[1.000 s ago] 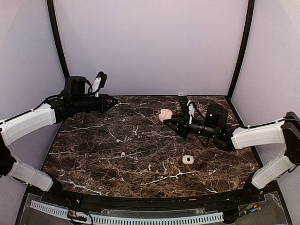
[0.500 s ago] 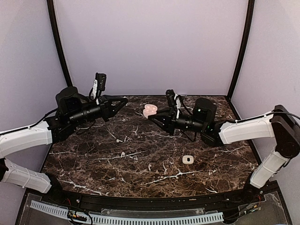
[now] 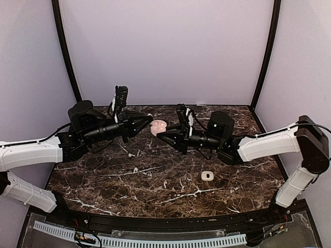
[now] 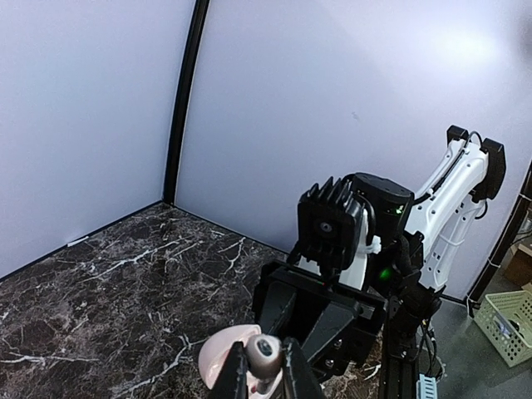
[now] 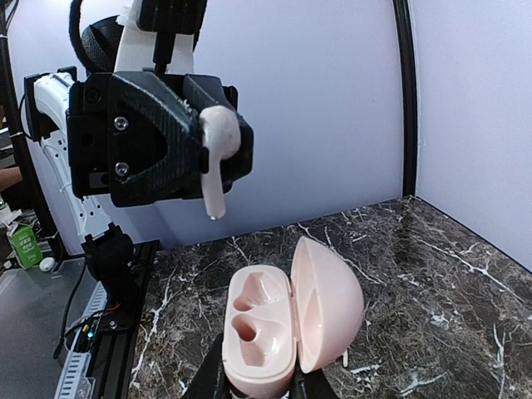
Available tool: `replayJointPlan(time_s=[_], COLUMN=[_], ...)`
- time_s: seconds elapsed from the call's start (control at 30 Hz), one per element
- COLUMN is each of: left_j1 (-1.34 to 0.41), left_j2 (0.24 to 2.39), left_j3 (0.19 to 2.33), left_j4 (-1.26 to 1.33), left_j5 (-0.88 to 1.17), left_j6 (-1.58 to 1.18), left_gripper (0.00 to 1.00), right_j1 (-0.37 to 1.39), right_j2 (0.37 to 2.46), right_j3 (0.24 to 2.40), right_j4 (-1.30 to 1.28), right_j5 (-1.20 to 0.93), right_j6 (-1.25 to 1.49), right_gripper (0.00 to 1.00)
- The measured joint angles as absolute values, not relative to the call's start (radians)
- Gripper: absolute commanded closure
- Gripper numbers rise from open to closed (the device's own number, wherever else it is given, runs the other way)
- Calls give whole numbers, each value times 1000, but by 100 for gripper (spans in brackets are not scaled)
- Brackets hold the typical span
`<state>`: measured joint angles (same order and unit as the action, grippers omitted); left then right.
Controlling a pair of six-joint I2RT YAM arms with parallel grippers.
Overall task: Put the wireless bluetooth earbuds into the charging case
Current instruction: Insert the left earbud into the left side groove of the charging case.
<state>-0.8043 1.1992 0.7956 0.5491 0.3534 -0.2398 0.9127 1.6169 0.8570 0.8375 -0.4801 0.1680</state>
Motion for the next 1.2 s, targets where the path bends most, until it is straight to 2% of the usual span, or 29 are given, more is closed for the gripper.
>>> replayJointPlan(time_s=[1.2], left_j1=[-834], left_j2=[1263], left_j3=[817], left_j4=[522], left_j5=[369], left_j6=[-202], left_gripper=[95], right_j1=[925], right_j2=[1599], right_j3=[859], right_j4=[837], right_j5=[-493], right_j6=[133], right_gripper=[100])
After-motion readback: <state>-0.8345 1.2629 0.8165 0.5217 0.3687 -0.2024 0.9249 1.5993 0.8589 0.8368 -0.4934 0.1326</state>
